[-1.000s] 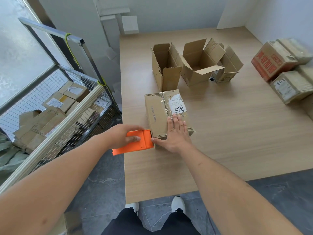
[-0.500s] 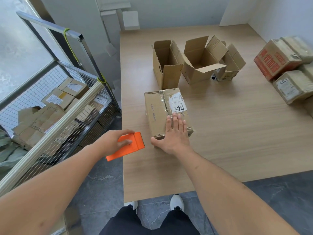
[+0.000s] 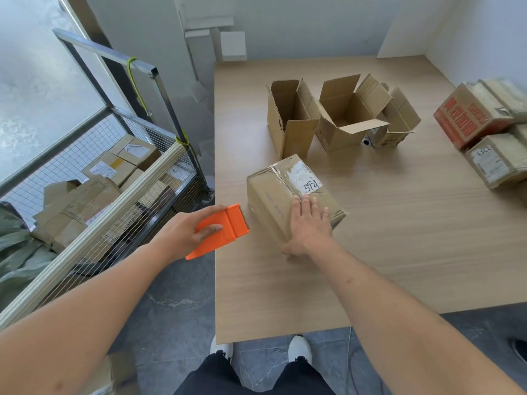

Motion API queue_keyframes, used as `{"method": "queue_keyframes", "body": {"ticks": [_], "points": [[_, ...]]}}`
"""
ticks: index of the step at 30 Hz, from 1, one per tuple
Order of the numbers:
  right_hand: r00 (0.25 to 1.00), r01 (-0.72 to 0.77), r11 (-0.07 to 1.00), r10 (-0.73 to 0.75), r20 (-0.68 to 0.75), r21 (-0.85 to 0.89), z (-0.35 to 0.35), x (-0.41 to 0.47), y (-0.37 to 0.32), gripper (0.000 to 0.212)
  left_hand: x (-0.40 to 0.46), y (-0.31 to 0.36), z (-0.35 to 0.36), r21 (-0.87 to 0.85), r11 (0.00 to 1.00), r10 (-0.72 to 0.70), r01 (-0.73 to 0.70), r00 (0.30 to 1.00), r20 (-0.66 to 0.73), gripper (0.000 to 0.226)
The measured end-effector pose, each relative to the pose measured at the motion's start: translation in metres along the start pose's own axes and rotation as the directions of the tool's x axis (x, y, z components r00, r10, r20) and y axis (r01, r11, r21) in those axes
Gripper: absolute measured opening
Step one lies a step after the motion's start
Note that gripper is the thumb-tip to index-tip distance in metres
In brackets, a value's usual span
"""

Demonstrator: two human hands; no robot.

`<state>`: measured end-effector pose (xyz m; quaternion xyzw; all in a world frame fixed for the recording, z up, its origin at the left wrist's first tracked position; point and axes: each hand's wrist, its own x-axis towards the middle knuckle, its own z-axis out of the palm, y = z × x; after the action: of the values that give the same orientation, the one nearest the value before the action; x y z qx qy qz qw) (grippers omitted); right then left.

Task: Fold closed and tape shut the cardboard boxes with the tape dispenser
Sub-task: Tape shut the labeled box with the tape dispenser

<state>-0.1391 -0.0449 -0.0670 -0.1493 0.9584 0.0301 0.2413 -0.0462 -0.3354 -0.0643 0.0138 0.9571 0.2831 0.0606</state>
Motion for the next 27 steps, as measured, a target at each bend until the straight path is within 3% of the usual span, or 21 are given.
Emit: {"method": "queue_keyframes", "body": {"ticks": [5,10,14,15,18,21,27], "points": [[0.995,0.066,0.996,-0.062,0.072,-0.052,-0.012,-0.008,0.016,0.122,-0.003,-0.003,-0.017,-0.038,0.999,-0.023,0.021,0.999,-0.048,0.048],[0.947,0.309,0.951,-0.306,0.099,-0.018,-0.021,-0.017,0.049,0.106,0.006,0.002,-0.030,-0.048,0.999,-0.006,0.001,0.995,-0.095,0.051],[0.974,0.222,0.966,-0.225,0.011,0.130,-0.027,-0.021,0.039,0.064,0.011,0.005,-0.034,-0.053,0.998,0.019,-0.026,0.992,-0.124,0.053],[0.983,0.185,0.974,-0.183,-0.025,0.134,-0.028,-0.021,0.026,0.064,0.012,0.006,-0.034,-0.048,0.998,0.028,-0.035,0.989,-0.143,0.053],[0.989,0.052,0.991,-0.035,-0.144,0.122,-0.024,-0.019,-0.021,0.104,0.013,0.009,-0.033,-0.062,0.996,0.047,-0.059,0.984,-0.174,0.052],[0.976,-0.041,0.990,0.069,-0.206,0.134,-0.011,-0.017,-0.060,0.123,0.012,0.007,-0.032,-0.034,0.995,0.092,-0.098,0.986,-0.141,0.054],[0.983,-0.049,0.993,0.066,-0.170,0.103,-0.002,-0.003,-0.075,0.106,0.009,-0.001,-0.040,0.104,0.978,0.193,-0.180,0.972,-0.134,0.056]]}}
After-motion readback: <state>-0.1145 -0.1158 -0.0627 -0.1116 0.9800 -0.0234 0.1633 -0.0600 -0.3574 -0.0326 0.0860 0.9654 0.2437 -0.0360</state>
